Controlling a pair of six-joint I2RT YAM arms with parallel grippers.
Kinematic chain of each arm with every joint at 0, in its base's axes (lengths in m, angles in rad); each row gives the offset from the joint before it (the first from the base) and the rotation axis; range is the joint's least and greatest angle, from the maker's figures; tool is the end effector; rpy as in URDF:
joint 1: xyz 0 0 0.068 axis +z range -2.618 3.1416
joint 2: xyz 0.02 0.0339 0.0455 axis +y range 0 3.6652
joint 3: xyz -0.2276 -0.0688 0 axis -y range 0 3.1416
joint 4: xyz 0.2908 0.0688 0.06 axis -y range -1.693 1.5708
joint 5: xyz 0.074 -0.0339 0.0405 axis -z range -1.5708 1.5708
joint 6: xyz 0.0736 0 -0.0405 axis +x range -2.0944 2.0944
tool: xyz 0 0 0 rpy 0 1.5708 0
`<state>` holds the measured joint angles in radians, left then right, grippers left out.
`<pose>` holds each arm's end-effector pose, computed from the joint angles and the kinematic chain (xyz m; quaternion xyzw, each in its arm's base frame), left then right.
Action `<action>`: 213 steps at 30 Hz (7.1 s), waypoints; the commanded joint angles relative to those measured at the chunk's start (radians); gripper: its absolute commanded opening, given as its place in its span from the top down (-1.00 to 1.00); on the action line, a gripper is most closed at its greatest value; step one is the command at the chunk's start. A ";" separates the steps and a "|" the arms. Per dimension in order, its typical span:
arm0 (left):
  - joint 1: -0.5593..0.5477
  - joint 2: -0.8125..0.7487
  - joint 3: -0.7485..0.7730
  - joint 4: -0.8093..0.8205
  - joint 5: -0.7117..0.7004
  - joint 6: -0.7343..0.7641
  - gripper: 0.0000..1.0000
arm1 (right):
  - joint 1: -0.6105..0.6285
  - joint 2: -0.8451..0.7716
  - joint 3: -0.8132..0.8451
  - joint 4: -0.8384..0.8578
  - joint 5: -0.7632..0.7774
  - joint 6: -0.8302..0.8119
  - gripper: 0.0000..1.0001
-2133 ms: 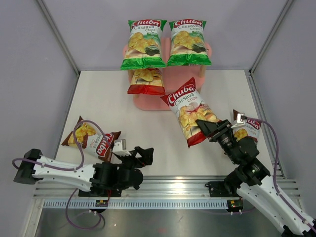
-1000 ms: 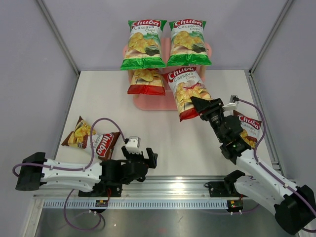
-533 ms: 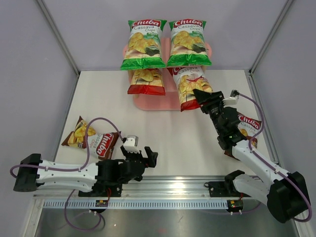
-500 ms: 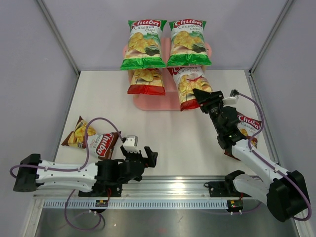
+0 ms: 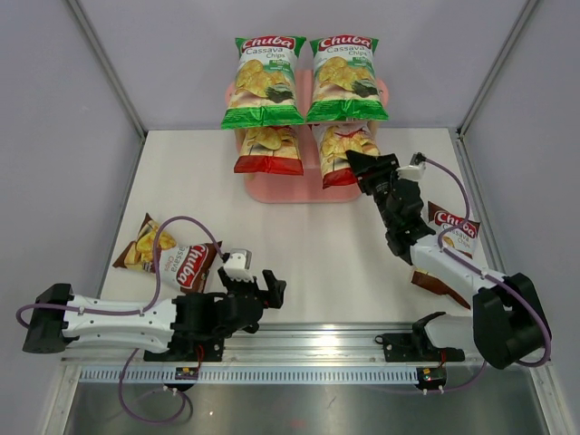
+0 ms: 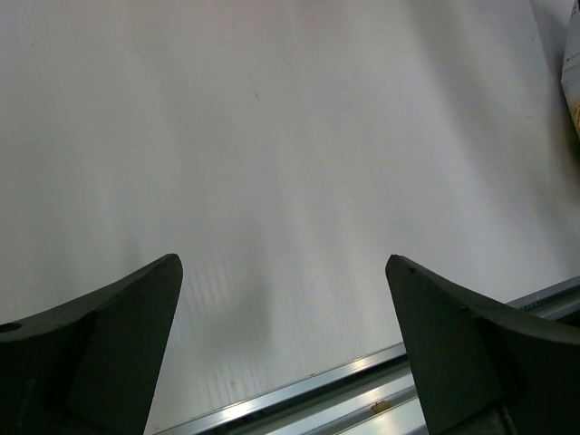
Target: Place and organize the chips bags onto the shelf
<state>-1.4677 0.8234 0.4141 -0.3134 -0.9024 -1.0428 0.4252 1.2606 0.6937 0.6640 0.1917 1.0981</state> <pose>0.0827 -0.2384 0.1406 -0.0024 0.8396 -0.2287 0.4927 0.3461 0.1413 0.2389 0.2877 0.6080 0.4622 0.5779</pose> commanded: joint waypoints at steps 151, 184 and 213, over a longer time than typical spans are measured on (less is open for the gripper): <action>1.901 -0.211 0.060 -0.189 0.775 0.290 -0.98 | 0.020 -0.760 -0.082 -1.000 -0.222 -0.388 -0.99; 2.046 -0.087 -0.318 0.488 1.272 0.133 0.25 | 0.020 -0.777 -0.118 -0.968 -0.264 -0.337 -0.99; 2.035 -0.311 -0.264 0.410 1.721 -0.263 0.60 | 0.609 0.251 -0.283 0.520 -0.180 0.017 -0.99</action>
<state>0.5697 0.5350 0.1005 0.0643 0.6979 -1.2217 0.9741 1.4376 0.3305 0.9585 -0.1253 1.1202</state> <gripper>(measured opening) 0.384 0.993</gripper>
